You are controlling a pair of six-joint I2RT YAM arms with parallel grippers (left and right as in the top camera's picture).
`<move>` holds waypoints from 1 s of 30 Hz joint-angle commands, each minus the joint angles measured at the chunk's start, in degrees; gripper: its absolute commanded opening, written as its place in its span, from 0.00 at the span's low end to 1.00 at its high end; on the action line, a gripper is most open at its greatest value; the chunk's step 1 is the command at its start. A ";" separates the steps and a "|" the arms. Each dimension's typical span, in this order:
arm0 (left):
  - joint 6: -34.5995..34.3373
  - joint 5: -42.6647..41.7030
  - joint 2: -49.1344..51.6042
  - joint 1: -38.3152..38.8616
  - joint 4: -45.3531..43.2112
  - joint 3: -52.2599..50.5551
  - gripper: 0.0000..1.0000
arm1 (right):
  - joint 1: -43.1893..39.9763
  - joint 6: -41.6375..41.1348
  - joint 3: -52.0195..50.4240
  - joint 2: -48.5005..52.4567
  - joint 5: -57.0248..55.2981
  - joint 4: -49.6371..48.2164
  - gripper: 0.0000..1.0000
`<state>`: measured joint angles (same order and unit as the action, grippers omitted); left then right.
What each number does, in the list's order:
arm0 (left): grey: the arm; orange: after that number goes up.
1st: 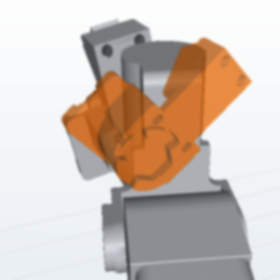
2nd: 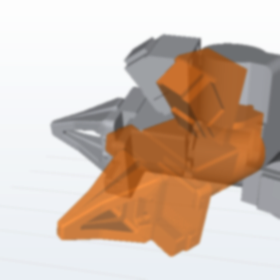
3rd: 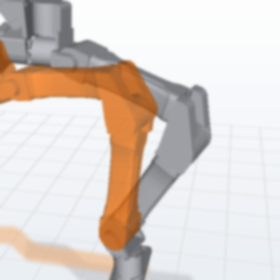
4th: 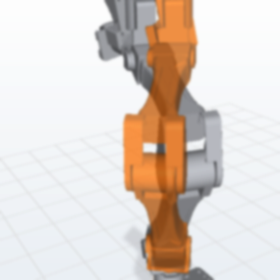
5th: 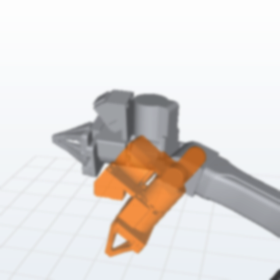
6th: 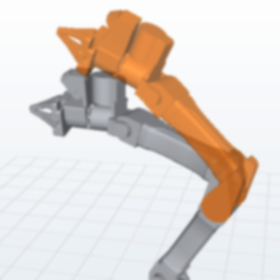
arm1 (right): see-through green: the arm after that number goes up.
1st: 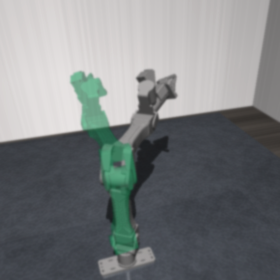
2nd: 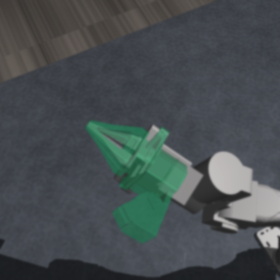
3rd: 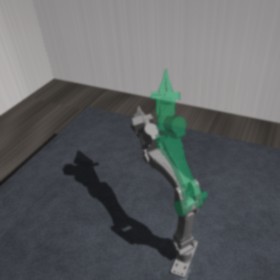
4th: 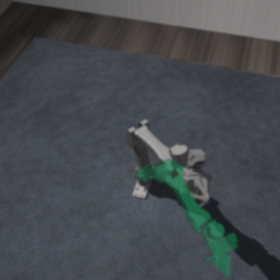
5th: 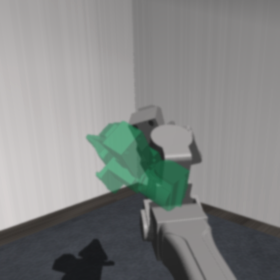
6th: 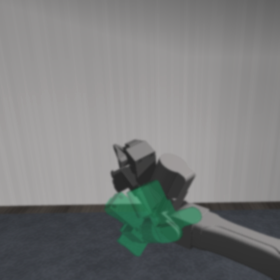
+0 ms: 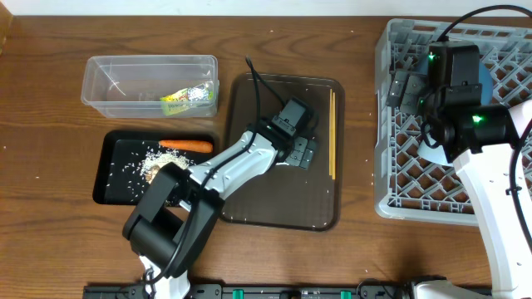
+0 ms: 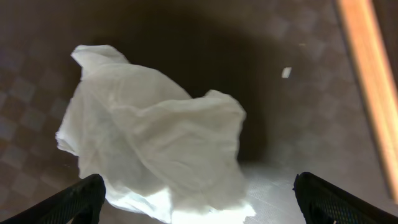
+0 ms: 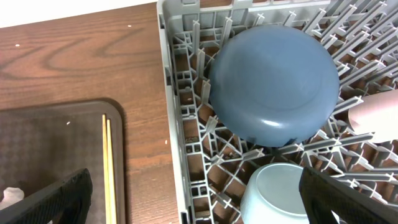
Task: Sort waste into correct bins and load items into the dishwasher rack
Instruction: 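Return the left gripper to the brown tray and grasp the white tissue, then carry the tissue left and release it into the clear bin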
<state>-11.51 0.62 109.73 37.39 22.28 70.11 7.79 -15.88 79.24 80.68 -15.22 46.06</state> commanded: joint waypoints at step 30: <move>-1.92 12.98 -13.05 -3.89 -2.78 1.51 0.06 | -0.22 0.50 0.57 -0.20 -0.83 0.07 0.99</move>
<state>-10.79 10.79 104.55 36.16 20.36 70.11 7.79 -15.88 79.24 80.68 -15.22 46.06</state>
